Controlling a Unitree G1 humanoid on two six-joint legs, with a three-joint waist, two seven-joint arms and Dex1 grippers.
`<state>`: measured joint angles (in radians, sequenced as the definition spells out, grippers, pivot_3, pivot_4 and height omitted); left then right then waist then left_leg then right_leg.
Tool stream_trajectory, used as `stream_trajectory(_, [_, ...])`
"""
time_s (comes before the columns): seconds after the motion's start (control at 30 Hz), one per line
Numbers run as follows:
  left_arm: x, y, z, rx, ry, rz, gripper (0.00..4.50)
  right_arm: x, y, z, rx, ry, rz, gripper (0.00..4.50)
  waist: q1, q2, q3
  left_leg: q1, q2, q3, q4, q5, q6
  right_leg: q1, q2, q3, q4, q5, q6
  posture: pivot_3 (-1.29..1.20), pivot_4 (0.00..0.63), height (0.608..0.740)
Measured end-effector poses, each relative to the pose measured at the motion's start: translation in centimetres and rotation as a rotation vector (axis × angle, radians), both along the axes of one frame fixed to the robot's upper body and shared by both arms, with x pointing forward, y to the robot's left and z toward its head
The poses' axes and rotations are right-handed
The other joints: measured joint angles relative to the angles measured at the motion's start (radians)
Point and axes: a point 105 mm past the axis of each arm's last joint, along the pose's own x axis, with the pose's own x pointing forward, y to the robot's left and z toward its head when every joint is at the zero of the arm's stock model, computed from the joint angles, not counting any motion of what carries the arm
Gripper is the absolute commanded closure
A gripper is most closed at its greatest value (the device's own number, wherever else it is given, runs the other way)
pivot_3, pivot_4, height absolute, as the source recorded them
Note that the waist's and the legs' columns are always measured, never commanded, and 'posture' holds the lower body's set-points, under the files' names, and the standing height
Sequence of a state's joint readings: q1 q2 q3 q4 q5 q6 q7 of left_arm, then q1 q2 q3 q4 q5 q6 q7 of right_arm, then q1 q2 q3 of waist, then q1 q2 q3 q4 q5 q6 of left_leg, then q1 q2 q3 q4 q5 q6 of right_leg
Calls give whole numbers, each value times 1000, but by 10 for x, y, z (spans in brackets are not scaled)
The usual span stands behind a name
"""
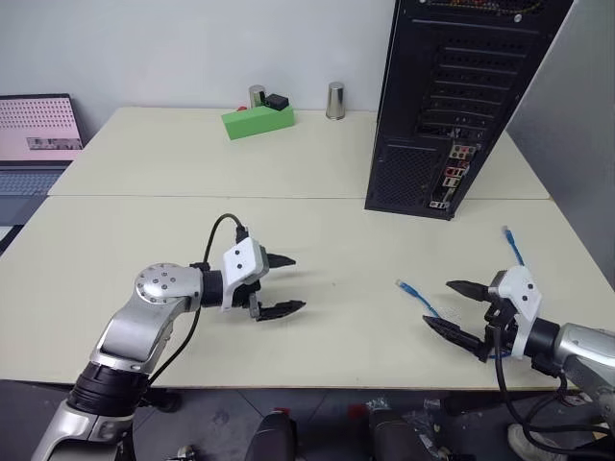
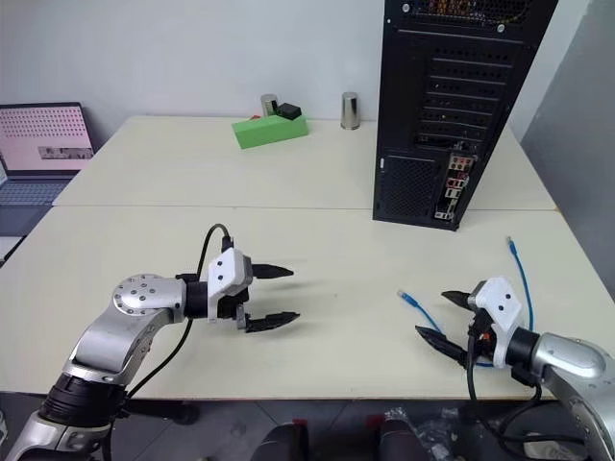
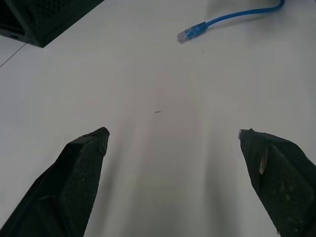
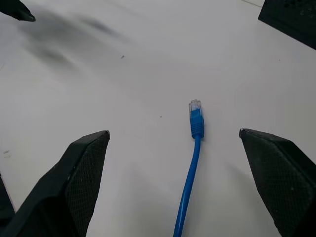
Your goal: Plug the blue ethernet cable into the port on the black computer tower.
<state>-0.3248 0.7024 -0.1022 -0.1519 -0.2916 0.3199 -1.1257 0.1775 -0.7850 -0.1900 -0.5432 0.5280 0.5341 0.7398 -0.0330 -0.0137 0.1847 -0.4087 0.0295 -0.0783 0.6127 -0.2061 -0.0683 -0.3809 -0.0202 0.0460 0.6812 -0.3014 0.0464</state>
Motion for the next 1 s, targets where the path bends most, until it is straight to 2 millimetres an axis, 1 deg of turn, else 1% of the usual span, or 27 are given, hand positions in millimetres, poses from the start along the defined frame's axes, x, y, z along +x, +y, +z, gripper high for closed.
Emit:
stream_trajectory(0.1, [-2, -2, 0, -2, 8, -20, 0, 0, 0, -2, -6, 3, 0, 30, 0, 0, 0, 0, 0, 0, 0, 0, 0, 0, 0, 0, 0, 0, 0, 0, 150, 740])
stream_trajectory(0.23, [-11, -9, -1, 8, 47, -74, 0, 2, 3, -8, -34, 3, -15, 30, 0, 0, 0, 0, 0, 0, 0, 0, 0, 0, 0, 0, 0, 0, 0, 0, 150, 740])
stream_trajectory(0.3, [-11, -10, -1, 10, 51, -77, 0, 4, 6, -10, -42, -5, -17, 30, -1, 0, 0, 1, 0, 0, 0, 0, 0, 0, 0, 0, 0, 0, 0, 0, 150, 740])
stream_trajectory(0.37, [-11, -12, -1, 14, 50, -88, 0, 8, 10, -12, -42, -10, -18, 30, -1, -1, 0, 1, 0, 0, 0, 0, 0, 0, 0, 0, 0, 0, 0, 0, 150, 740])
stream_trajectory(0.47, [-11, -16, 2, 21, 43, -116, 0, 19, 14, -20, -45, -20, -28, 30, 0, -1, 1, 1, 0, 0, 0, 0, 0, 1, 0, 0, 0, 0, 0, 0, 150, 740])
stream_trajectory(0.7, [-9, -24, 3, 28, 35, -152, 0, 44, 15, -39, -45, -13, -49, 30, -1, -1, 1, 1, 0, 0, 0, 0, 0, 1, 0, 0, 0, 0, 0, 0, 150, 740])
stream_trajectory(0.77, [-9, -27, 4, 20, 31, -168, 0, 50, 13, -42, -50, -11, -55, 30, -1, -1, 1, 1, 0, 0, 0, 0, 0, 1, 0, 0, 0, 0, 0, 0, 150, 740])
stream_trajectory(1.0, [-6, -33, 5, 12, 20, -174, 0, 57, 11, -43, -59, -26, -44, 30, 0, -1, 1, 1, 0, 0, 0, 0, 0, 1, 0, 0, 0, 0, 0, 0, 150, 740])
